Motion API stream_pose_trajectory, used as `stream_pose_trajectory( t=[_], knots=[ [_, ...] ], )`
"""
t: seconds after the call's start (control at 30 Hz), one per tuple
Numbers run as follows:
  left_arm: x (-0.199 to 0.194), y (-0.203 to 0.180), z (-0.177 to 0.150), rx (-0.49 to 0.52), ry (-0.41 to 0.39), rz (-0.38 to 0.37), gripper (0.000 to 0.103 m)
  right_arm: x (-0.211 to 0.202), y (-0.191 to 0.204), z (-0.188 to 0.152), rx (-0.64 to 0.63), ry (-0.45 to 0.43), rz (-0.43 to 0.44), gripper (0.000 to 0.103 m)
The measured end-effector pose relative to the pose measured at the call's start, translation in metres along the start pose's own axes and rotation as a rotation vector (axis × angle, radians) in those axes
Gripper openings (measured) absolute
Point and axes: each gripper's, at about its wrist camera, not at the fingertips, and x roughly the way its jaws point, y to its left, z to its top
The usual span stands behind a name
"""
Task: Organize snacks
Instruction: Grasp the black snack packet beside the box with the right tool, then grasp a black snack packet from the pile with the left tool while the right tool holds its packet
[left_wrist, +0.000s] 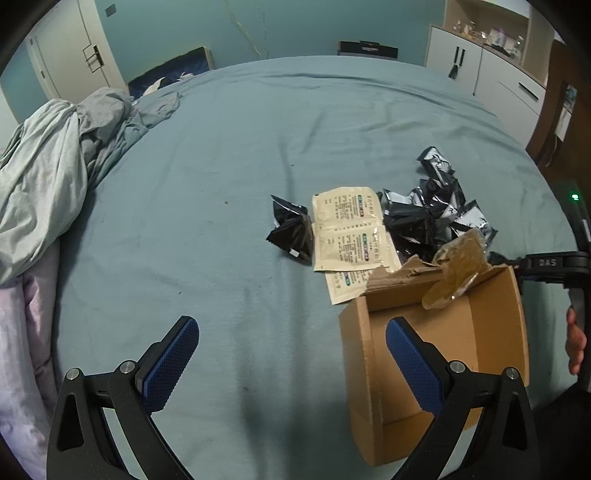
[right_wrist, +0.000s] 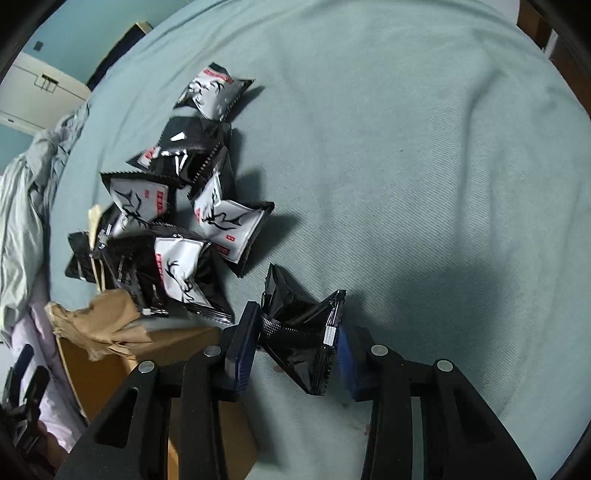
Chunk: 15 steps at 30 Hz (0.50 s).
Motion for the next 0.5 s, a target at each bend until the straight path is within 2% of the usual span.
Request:
stream_pose_trajectory(
  t=[0.07,0.23,0.3,0.4,0.5],
  knots=[
    [0.001,0.003,0.000,-0.013,0.002,0.002,0.103,-0.011,0.000,-0.004,-0.004,-0.049,-0.004,0.037],
    [0.006,0.011,-0.001,-0.041,0.022,0.002,0.103,-0.061,0.007,-0.019,-0.010,-0.237,0.035,0.037],
    [0.008,0.014,-0.001,-0.054,0.029,0.001,0.103,-0.076,0.014,-0.035,-0.022,-0.287,0.046,0.037],
    [0.011,0.016,0.001,-0.062,0.038,0.011,0.103,-0.087,0.020,-0.054,-0.053,-0.320,0.052,0.037],
    [0.016,0.015,0.005,-0.050,0.045,0.022,0.103,-0.085,0.022,-0.063,-0.068,-0.300,0.074,0.037]
  ],
)
